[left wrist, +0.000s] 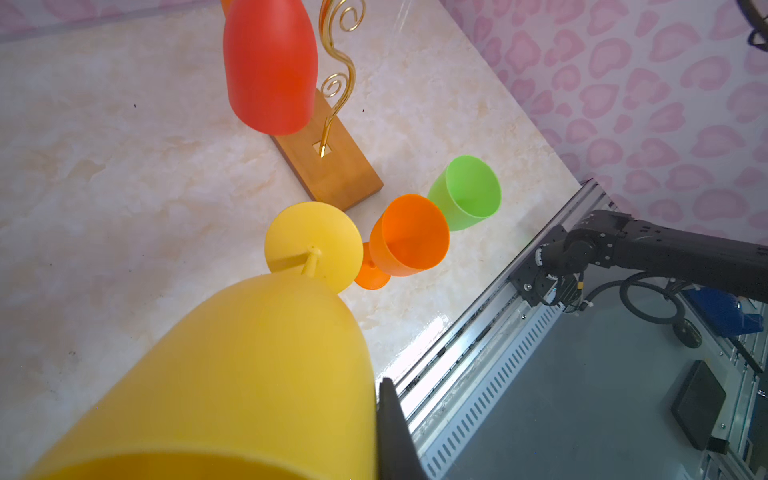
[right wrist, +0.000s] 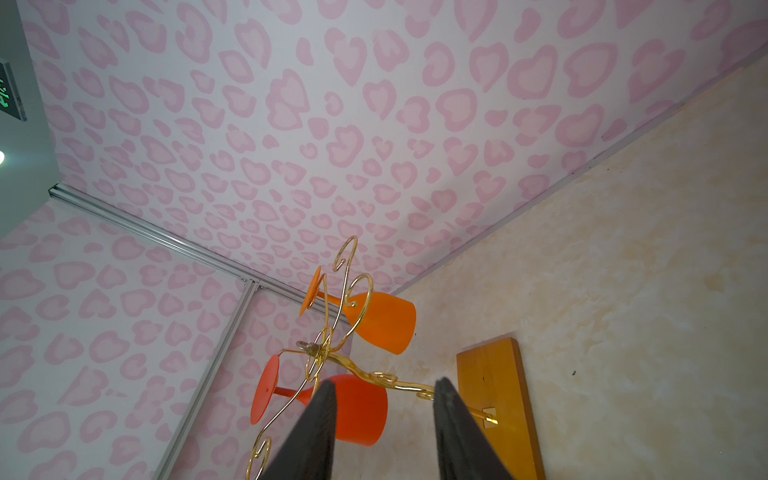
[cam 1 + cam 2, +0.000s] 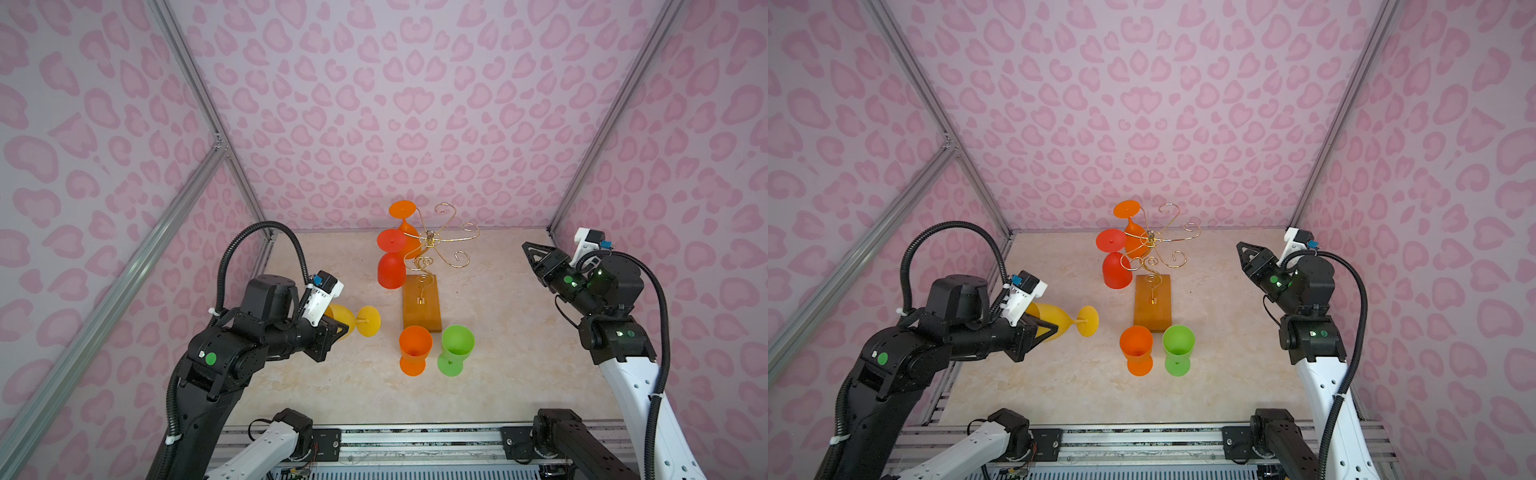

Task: Take the wine glass off the wine glass rack
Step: 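Carry the yellow glass down beside the orange glass with the left gripper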

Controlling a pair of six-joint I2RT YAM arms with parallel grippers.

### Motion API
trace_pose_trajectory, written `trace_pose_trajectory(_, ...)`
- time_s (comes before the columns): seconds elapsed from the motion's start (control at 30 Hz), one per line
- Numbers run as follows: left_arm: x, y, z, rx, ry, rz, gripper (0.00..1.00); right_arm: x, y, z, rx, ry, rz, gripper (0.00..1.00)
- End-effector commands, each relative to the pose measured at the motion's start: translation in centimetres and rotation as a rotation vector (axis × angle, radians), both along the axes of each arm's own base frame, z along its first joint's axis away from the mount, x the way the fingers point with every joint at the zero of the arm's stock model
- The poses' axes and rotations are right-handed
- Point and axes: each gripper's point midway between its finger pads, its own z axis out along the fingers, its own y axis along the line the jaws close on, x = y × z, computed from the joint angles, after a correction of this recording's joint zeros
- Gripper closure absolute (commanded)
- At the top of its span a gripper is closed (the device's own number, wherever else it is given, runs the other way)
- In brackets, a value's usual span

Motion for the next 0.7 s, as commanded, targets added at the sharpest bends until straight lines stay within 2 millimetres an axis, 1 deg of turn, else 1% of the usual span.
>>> trace_pose_trajectory(0.0, 0.2, 0.4, -2.3, 0.050, 0.088, 0.032, 0.98, 0.3, 0.1, 0.4, -0.002, -0.031, 0.008, 0.61)
trace_pose_trajectory(0.03, 0.4, 0.3, -2.7, 0.053, 0.106, 0.039, 0.98, 0.4, 0.1, 0.3, -0.002, -0.028, 0.006, 0.61)
trace_pose_trajectory(0.07, 0.5, 0.3, -3.8, 0.063, 0.140, 0.048, 0.98, 0.4, 0.0, 0.1, -0.004, -0.025, 0.005, 0.61)
trace_pose_trajectory(0.13, 1.0, -0.1, -5.2, 0.068, 0.183, 0.062, 0.98, 0.6, 0.0, -0.2, -0.003, -0.017, 0.003, 0.61)
trace_pose_trajectory(0.23, 1.3, -0.6, -6.9, 0.080, 0.225, 0.073, 0.98, 0.7, 0.0, -0.6, -0.001, -0.014, 0.000, 0.61)
trace_pose_trajectory(0.33, 1.8, -0.8, -8.3, 0.133, 0.243, 0.096, 0.98, 0.8, -0.1, -1.0, 0.003, -0.008, 0.000, 0.61)
trace_pose_trajectory(0.5, 2.7, -1.2, -10.2, 0.219, 0.263, 0.118, 0.98, 0.8, -0.1, -1.5, 0.006, -0.001, -0.001, 0.61)
trace_pose_trajectory(0.57, 3.2, -1.3, -10.6, 0.240, 0.263, 0.130, 0.98, 0.8, -0.1, -1.7, 0.001, 0.001, -0.003, 0.61)
trace_pose_trajectory(0.67, 3.8, -2.1, -11.1, 0.240, 0.268, 0.135, 0.98, 0.8, -0.1, -2.0, -0.001, 0.009, -0.006, 0.61)
